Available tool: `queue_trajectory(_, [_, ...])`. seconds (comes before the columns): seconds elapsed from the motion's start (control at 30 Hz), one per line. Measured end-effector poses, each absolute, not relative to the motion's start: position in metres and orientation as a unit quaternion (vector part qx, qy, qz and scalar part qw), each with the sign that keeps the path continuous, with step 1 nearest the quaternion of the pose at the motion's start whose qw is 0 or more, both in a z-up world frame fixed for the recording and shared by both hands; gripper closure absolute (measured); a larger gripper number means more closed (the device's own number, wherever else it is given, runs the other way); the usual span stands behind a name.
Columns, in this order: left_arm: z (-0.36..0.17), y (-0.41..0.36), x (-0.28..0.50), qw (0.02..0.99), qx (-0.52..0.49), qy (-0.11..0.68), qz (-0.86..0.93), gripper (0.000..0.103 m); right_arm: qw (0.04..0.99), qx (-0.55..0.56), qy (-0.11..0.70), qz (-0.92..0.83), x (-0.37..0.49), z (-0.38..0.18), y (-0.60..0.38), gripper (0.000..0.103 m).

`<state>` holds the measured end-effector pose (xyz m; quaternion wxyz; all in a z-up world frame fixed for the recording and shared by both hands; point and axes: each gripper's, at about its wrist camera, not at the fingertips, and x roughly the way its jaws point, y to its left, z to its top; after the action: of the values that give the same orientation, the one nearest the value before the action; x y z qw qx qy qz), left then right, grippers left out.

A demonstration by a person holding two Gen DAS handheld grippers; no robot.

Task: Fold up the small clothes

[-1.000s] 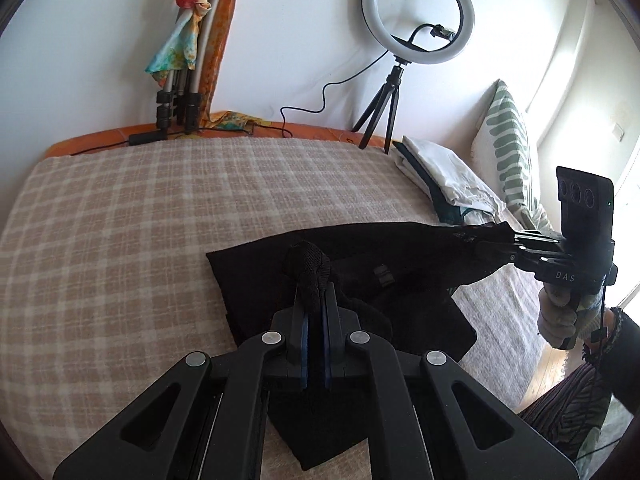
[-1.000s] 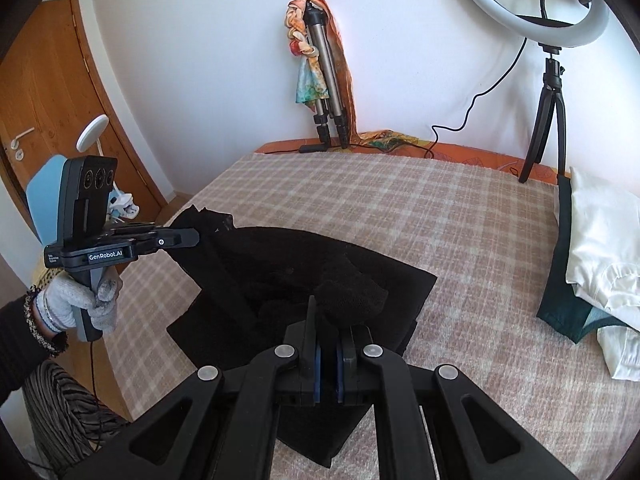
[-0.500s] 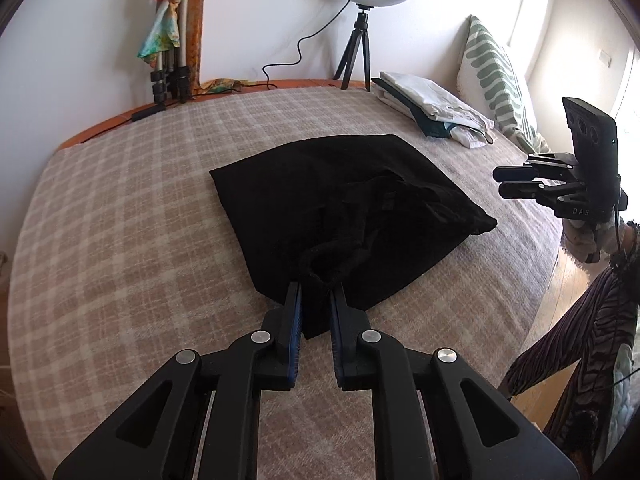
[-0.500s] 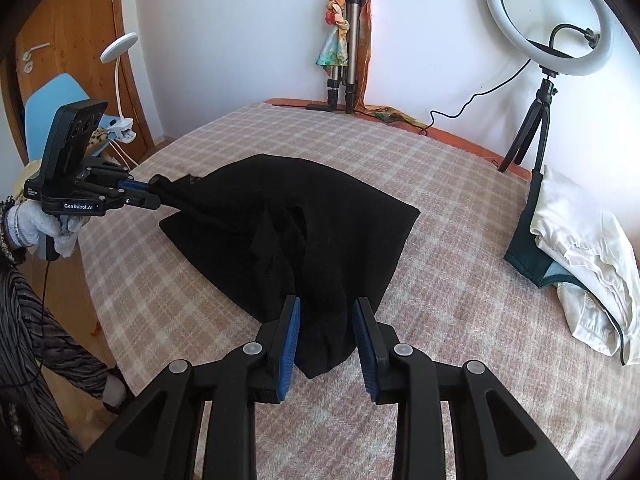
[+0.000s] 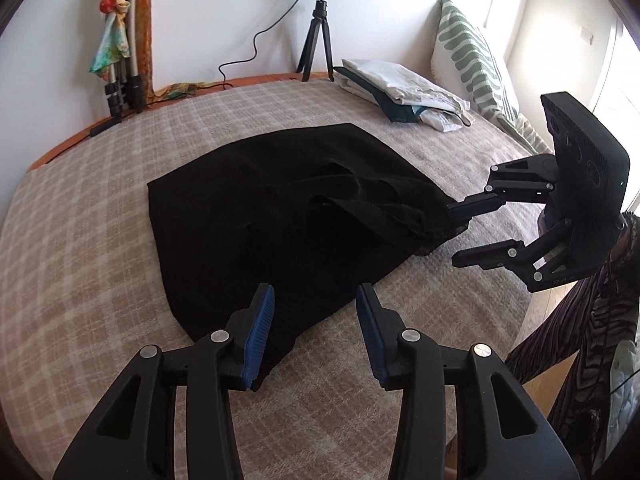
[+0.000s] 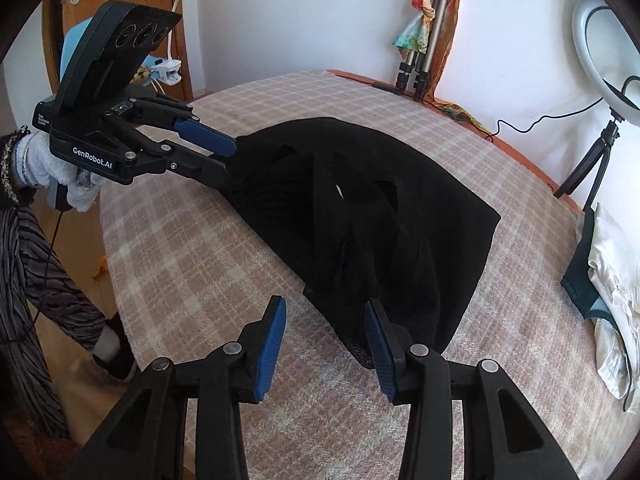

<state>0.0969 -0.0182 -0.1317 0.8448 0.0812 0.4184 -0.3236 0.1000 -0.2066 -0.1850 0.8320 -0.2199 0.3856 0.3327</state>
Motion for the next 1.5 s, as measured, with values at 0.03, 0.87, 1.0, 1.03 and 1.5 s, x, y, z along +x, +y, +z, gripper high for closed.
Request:
queue_trajectory(0.03, [-0.136, -0.023, 0.096, 0.843, 0.093, 0.421, -0.322, 0.062, 0.830, -0.222, 0.390, 0.332, 0.101, -0.188, -0.206, 0.061])
queue_trajectory(0.87, [-0.140, -0.010, 0.080, 0.834, 0.140, 0.421, -0.328, 0.099, 0.830, -0.213, 0.390, 0.338, 0.113, -0.173, -0.238, 0.103])
queue_trajectory(1.0, [-0.132, -0.008, 0.077, 0.847, 0.131, 0.408, -0.316, 0.087, 0.834, -0.196, 0.380, 0.347, 0.110, -0.162, -0.240, 0.071])
queue_trajectory(1.03, [-0.130, -0.008, 0.077, 0.851, 0.130, 0.401, -0.314, 0.072, 0.840, -0.199, 0.368, 0.344, 0.107, -0.160, -0.239, 0.066])
queue_trajectory(1.5, [-0.144, -0.022, 0.095, 0.838, 0.163, 0.412, -0.319, 0.095, 0.806, -0.278, 0.392, 0.345, 0.104, -0.197, -0.201, 0.103])
